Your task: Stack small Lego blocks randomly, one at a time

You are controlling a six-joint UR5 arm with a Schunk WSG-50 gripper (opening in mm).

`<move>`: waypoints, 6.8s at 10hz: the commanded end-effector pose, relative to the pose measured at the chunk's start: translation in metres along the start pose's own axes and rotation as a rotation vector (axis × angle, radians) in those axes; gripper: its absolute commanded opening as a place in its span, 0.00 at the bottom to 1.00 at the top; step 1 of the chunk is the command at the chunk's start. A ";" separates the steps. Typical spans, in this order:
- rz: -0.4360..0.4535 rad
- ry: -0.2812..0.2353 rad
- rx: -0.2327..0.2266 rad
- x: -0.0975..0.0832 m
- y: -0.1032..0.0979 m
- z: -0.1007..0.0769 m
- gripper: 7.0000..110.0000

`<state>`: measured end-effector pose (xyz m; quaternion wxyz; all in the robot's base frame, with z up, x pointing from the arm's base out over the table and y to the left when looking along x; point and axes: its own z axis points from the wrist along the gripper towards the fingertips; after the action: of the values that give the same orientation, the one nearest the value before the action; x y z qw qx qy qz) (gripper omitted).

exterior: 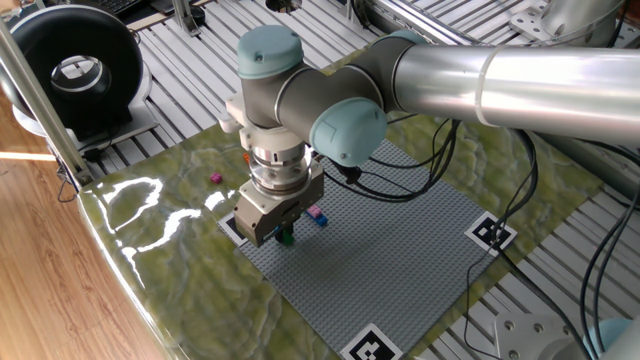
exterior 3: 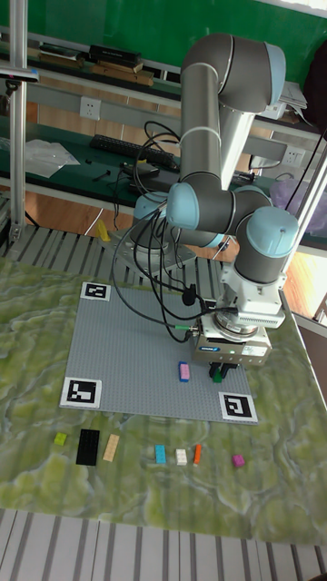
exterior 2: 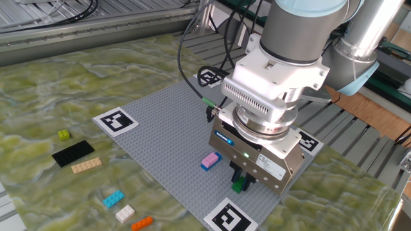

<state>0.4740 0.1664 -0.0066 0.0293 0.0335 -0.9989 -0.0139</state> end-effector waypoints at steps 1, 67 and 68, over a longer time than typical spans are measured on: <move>0.007 -0.002 -0.009 -0.004 0.001 -0.001 0.00; -0.011 0.022 -0.035 -0.002 0.025 -0.007 0.36; -0.007 0.020 -0.038 -0.002 0.027 -0.006 0.36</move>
<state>0.4739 0.1913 0.0003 0.0411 0.0420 -0.9979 -0.0276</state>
